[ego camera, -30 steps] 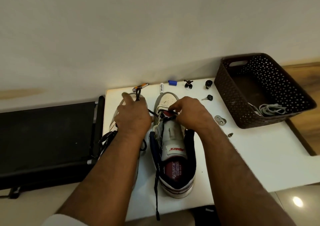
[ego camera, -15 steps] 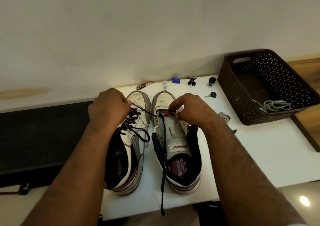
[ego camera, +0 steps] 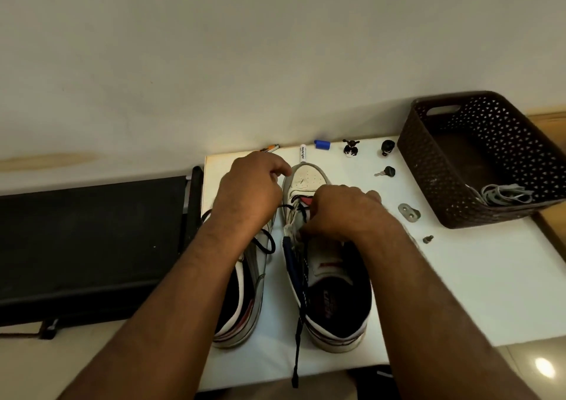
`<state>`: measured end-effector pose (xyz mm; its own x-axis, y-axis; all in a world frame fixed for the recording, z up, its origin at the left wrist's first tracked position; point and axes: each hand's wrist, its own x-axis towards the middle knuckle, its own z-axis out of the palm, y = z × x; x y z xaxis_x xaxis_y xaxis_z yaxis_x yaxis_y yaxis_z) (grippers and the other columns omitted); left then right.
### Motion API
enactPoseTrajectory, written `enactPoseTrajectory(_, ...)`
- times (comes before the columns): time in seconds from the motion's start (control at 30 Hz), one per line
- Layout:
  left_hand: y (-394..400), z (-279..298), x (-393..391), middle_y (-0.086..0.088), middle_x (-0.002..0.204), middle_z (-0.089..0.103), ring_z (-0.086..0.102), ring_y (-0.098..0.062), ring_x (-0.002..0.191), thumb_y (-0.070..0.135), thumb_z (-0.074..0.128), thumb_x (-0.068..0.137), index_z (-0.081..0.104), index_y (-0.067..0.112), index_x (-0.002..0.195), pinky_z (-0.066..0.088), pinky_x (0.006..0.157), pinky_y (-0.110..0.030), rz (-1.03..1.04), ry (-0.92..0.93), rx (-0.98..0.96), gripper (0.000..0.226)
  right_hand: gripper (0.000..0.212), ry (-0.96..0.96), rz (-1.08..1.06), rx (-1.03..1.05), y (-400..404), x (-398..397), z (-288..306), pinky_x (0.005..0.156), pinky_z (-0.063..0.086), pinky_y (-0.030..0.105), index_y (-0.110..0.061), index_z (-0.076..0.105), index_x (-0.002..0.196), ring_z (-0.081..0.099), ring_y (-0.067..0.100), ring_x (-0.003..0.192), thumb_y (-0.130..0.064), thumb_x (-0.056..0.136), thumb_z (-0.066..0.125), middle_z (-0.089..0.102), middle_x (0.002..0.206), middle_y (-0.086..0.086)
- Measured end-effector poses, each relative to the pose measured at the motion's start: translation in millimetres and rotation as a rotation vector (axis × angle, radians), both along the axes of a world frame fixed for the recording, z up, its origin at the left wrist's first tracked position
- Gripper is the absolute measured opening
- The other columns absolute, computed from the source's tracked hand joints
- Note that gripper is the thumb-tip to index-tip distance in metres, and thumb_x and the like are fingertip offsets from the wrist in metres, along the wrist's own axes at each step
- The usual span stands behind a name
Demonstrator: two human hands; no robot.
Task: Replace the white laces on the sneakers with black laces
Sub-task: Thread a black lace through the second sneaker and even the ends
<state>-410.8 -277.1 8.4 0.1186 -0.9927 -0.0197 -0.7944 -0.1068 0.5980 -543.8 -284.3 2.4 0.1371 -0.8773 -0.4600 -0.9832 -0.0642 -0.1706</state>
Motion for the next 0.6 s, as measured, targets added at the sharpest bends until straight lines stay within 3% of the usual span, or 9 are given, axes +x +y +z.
enactPoseTrajectory(0.13,-4,-3,-5,0.008,0.121,0.064,0.057,-0.017,0.111,0.014,0.051,0.097,0.067,0.037,0.110,0.031,0.094,-0.031,0.010,-0.221,0.006,0.031,0.040,0.090,0.096,-0.027,5,1,-2,0.100,0.027,0.045,-0.026,0.058,0.109,0.047,0.023,0.112,-0.054,0.081,0.062,0.053,0.101,-0.001)
enactPoseTrajectory(0.2,-5,-6,-8,0.007,0.122,0.064,0.056,-0.018,0.113,0.016,0.051,0.097,0.068,0.038,0.109,0.034,0.097,-0.034,-0.011,-0.216,-0.019,0.030,0.028,0.037,0.108,-0.054,5,4,-3,0.100,0.029,0.045,-0.024,0.059,0.107,0.049,0.023,0.111,-0.041,0.085,0.060,0.058,0.104,0.000)
enactPoseTrajectory(0.27,-8,-6,-7,0.004,0.120,0.066,0.058,-0.018,0.110,0.008,0.051,0.095,0.071,0.033,0.106,0.043,0.098,-0.034,-0.040,-0.052,-0.064,0.034,0.019,-0.208,-0.026,0.008,-2,-1,3,0.091,0.041,0.037,-0.019,0.063,0.101,0.055,0.023,0.102,-0.029,0.086,0.059,0.062,0.101,0.003)
enactPoseTrajectory(0.33,-8,-3,-8,0.007,0.114,0.067,0.064,-0.012,0.091,-0.005,0.047,0.090,0.070,0.030,0.108,0.050,0.082,-0.026,-0.068,0.194,-0.069,0.045,0.014,-0.546,-0.242,0.122,-10,-10,14,0.073,0.046,0.028,-0.013,0.066,0.094,0.059,0.022,0.090,-0.019,0.086,0.056,0.065,0.095,0.008)
enactPoseTrajectory(0.4,-7,2,-8,0.005,0.113,0.068,0.065,-0.013,0.066,-0.013,0.042,0.086,0.062,0.032,0.119,0.049,0.060,-0.027,-0.098,0.531,0.052,0.060,0.011,-0.855,-0.426,0.231,-12,-17,20,0.063,0.046,0.023,-0.013,0.063,0.085,0.061,0.018,0.071,-0.013,0.087,0.052,0.068,0.078,0.008)
enactPoseTrajectory(0.47,-6,5,-9,0.000,0.111,0.068,0.066,-0.018,0.064,-0.014,0.041,0.090,0.050,0.033,0.132,0.049,0.052,-0.030,-0.139,0.796,0.253,0.064,0.014,-1.084,-0.517,0.298,-10,-21,20,0.066,0.047,0.028,-0.014,0.062,0.080,0.057,0.017,0.059,-0.012,0.088,0.051,0.061,0.057,0.003)
enactPoseTrajectory(0.53,-5,5,-8,-0.005,0.101,0.070,0.066,-0.018,0.070,-0.007,0.046,0.095,0.048,0.029,0.134,0.052,0.057,-0.031,-0.207,0.896,0.390,0.053,0.014,-1.261,-0.585,0.340,-9,-23,21,0.066,0.048,0.031,-0.011,0.060,0.077,0.049,0.016,0.051,-0.009,0.089,0.052,0.048,0.049,0.001)
enactPoseTrajectory(0.6,-6,2,-6,-0.007,0.088,0.069,0.063,-0.015,0.069,0.004,0.052,0.096,0.061,0.018,0.123,0.053,0.059,-0.029,-0.242,0.855,0.409,0.031,0.010,-1.337,-0.642,0.349,-10,-29,26,0.060,0.049,0.030,-0.010,0.061,0.080,0.041,0.012,0.046,-0.008,0.088,0.056,0.039,0.047,-0.002)
